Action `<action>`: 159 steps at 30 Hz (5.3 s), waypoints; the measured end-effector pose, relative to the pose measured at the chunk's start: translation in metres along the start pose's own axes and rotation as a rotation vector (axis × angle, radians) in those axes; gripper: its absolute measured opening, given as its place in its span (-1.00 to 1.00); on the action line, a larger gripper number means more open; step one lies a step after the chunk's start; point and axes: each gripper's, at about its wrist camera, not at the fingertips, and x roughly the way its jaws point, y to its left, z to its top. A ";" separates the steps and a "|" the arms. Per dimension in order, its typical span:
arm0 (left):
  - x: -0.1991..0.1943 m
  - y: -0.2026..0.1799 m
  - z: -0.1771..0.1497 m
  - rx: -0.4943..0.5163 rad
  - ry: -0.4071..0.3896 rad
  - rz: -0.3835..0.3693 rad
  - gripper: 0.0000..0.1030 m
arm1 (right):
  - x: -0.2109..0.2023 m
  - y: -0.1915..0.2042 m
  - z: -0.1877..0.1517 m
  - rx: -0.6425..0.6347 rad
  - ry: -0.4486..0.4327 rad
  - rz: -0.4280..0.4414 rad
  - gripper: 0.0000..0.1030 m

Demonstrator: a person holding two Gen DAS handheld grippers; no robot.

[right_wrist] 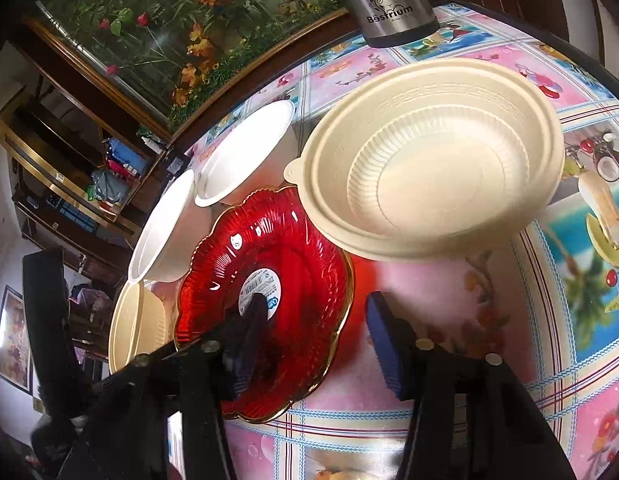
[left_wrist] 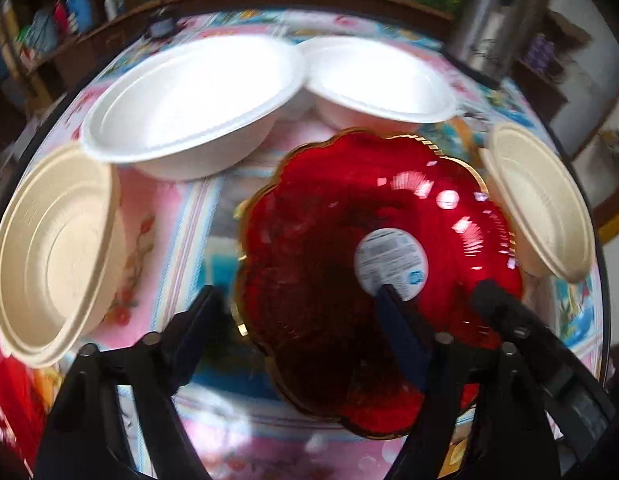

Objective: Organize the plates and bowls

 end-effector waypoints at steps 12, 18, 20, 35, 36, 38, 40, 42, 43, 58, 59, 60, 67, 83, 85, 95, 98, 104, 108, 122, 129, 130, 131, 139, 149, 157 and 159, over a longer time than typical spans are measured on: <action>-0.020 0.031 -0.026 0.004 -0.005 -0.045 -0.48 | -0.014 0.007 -0.032 0.047 0.016 -0.051 -0.82; -0.043 0.043 -0.066 0.029 -0.016 -0.050 -0.49 | -0.033 0.015 -0.071 0.020 0.026 -0.052 -0.81; -0.050 0.046 -0.078 0.037 -0.019 -0.053 -0.49 | -0.039 0.016 -0.081 0.007 0.036 -0.053 -0.80; -0.149 0.073 -0.121 0.066 -0.221 -0.024 -0.56 | -0.118 0.055 -0.141 -0.100 -0.040 0.013 -0.78; -0.159 0.080 -0.123 0.056 -0.246 -0.020 -0.56 | -0.124 0.064 -0.143 -0.113 -0.050 0.023 -0.78; -0.174 0.093 -0.128 0.039 -0.280 -0.015 -0.56 | -0.135 0.085 -0.148 -0.151 -0.072 0.050 -0.78; -0.189 0.109 -0.132 0.016 -0.313 -0.006 -0.56 | -0.140 0.105 -0.151 -0.187 -0.084 0.068 -0.78; -0.204 0.129 -0.135 -0.018 -0.345 0.003 -0.56 | -0.143 0.125 -0.155 -0.219 -0.091 0.090 -0.78; -0.209 0.136 -0.136 -0.030 -0.355 0.008 -0.56 | -0.145 0.136 -0.157 -0.239 -0.093 0.105 -0.78; -0.228 0.252 -0.157 -0.227 -0.399 0.112 -0.56 | -0.108 0.259 -0.202 -0.426 -0.003 0.227 -0.76; -0.227 0.257 -0.161 -0.234 -0.394 0.119 -0.56 | -0.102 0.266 -0.207 -0.433 0.010 0.226 -0.76; -0.224 0.261 -0.163 -0.241 -0.386 0.125 -0.56 | -0.098 0.268 -0.210 -0.438 0.018 0.225 -0.76; -0.191 0.274 -0.177 -0.255 -0.300 0.137 -0.56 | -0.060 0.268 -0.230 -0.436 0.103 0.192 -0.75; -0.156 0.294 -0.185 -0.319 -0.181 0.155 -0.55 | -0.020 0.275 -0.244 -0.522 0.139 0.112 -0.68; -0.160 0.299 -0.187 -0.331 -0.193 0.181 -0.54 | -0.021 0.280 -0.246 -0.567 0.129 0.101 -0.65; -0.195 0.304 -0.182 -0.371 -0.339 0.268 0.27 | -0.047 0.241 -0.202 -0.477 -0.009 0.133 -0.30; -0.193 0.293 -0.176 -0.351 -0.333 0.245 0.27 | -0.045 0.218 -0.185 -0.405 -0.008 0.120 -0.29; -0.180 0.260 -0.157 -0.254 -0.298 0.233 0.27 | -0.040 0.189 -0.168 -0.330 -0.003 0.107 -0.26; -0.177 0.249 -0.134 -0.207 -0.288 0.235 0.27 | -0.034 0.185 -0.157 -0.323 0.003 0.113 -0.26; -0.093 0.247 0.008 -0.227 -0.042 0.184 0.44 | 0.036 0.195 -0.035 -0.128 0.071 0.217 -0.19; -0.056 0.235 0.022 -0.239 0.033 0.169 0.44 | 0.078 0.161 -0.031 -0.030 0.153 0.295 -0.20; -0.054 0.234 0.023 -0.244 0.035 0.169 0.44 | 0.080 0.161 -0.030 -0.030 0.163 0.303 -0.20; -0.051 0.233 0.024 -0.250 0.038 0.169 0.44 | 0.081 0.162 -0.031 -0.036 0.169 0.307 -0.20; -0.035 0.224 0.027 -0.284 0.080 0.137 0.44 | 0.083 0.169 -0.037 -0.063 0.155 0.265 -0.20; -0.038 0.212 0.026 -0.262 0.044 0.153 0.17 | 0.081 0.166 -0.040 -0.054 0.164 0.279 -0.23; -0.032 0.212 0.022 -0.263 0.064 0.123 -0.41 | 0.084 0.163 -0.039 -0.045 0.169 0.272 -0.54; -0.029 0.213 0.021 -0.271 0.074 0.108 -0.53 | 0.085 0.163 -0.039 -0.050 0.170 0.264 -0.70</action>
